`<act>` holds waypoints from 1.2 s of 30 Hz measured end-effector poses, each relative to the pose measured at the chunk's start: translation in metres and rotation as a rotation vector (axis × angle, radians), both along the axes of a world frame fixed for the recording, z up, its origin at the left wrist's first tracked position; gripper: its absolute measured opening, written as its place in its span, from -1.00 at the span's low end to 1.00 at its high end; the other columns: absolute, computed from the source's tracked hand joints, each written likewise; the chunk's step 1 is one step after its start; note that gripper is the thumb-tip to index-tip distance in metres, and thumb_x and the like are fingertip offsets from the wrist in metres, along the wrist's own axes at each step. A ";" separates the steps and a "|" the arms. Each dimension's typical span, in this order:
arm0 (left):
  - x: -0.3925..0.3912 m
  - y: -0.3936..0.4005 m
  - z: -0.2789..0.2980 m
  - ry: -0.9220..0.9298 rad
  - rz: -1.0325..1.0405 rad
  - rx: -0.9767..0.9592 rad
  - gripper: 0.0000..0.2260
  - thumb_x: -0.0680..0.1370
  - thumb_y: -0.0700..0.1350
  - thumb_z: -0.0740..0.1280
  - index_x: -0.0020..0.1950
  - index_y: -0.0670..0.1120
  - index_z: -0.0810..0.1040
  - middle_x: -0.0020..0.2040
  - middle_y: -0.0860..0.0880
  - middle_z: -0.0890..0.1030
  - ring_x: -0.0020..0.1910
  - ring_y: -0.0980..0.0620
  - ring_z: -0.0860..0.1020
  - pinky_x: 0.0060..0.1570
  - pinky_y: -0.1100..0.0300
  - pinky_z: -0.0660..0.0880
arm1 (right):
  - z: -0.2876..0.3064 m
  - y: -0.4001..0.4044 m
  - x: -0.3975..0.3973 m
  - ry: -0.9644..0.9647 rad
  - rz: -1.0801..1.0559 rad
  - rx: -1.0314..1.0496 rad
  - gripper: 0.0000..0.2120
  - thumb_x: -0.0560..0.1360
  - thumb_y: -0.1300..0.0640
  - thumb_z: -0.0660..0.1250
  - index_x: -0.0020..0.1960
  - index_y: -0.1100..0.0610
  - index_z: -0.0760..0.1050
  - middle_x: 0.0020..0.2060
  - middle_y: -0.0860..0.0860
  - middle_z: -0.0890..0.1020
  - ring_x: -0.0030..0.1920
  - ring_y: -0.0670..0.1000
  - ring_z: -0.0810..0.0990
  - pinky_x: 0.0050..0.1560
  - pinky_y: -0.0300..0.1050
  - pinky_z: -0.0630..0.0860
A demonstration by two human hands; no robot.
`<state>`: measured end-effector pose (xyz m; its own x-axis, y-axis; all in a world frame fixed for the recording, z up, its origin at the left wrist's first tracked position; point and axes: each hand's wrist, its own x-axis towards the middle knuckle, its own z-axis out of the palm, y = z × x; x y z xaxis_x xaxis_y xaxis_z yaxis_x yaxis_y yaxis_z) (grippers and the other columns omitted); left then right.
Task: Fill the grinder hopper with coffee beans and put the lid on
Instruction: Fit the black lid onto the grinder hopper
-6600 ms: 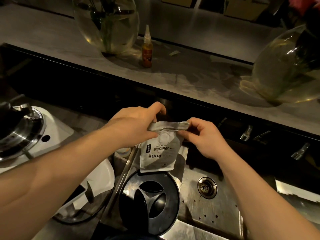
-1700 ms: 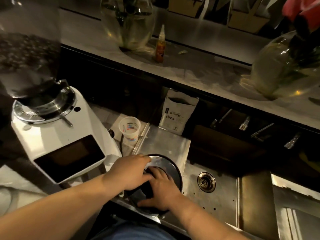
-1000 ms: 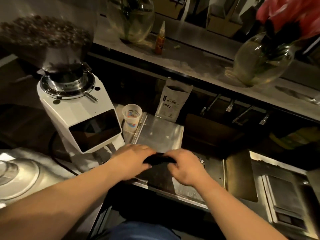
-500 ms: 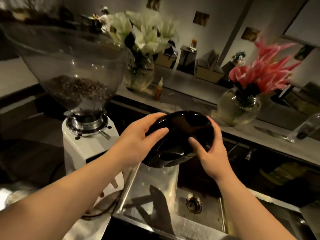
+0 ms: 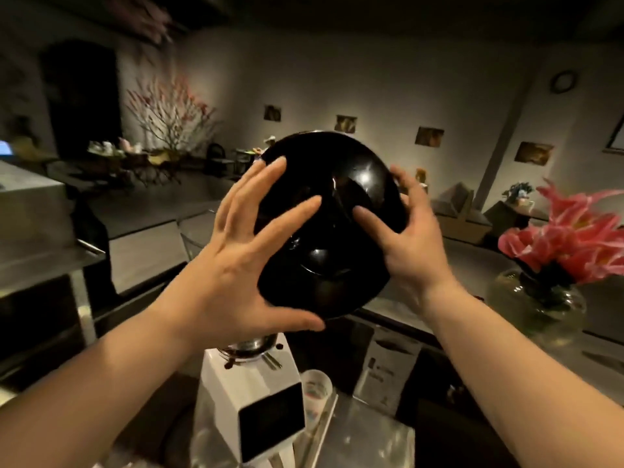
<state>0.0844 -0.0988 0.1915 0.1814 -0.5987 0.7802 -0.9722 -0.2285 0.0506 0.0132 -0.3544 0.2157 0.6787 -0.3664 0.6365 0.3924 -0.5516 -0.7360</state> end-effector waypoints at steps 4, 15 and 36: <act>0.033 0.023 -0.007 -0.013 0.181 0.178 -0.05 0.32 0.56 0.41 0.63 0.18 0.36 0.75 0.02 -0.04 0.72 -0.15 -0.24 0.56 -0.50 -0.08 | 0.019 0.008 0.063 0.150 0.049 -0.080 -0.27 0.49 -0.12 0.63 0.60 -0.16 0.44 0.47 -0.07 0.58 0.48 0.03 0.56 0.51 0.14 0.52; 0.060 0.051 -0.005 0.329 0.290 0.194 -0.23 0.37 0.67 0.19 0.53 0.42 0.36 0.63 0.39 0.13 0.69 0.24 -0.15 0.66 -0.24 -0.13 | 0.024 0.035 0.137 0.441 0.073 -0.144 -0.28 0.54 -0.14 0.58 0.63 0.01 0.45 0.54 0.09 0.54 0.52 0.15 0.51 0.51 0.12 0.50; 0.076 0.036 0.026 0.505 0.226 0.192 -0.36 0.32 0.54 0.41 0.36 0.37 0.58 0.51 0.40 0.40 0.61 0.36 0.09 0.55 0.04 0.15 | 0.018 0.008 0.161 0.506 0.100 -0.225 -0.47 0.64 0.00 0.50 0.57 0.08 0.53 0.46 0.06 0.61 0.47 0.08 0.55 0.47 0.00 0.49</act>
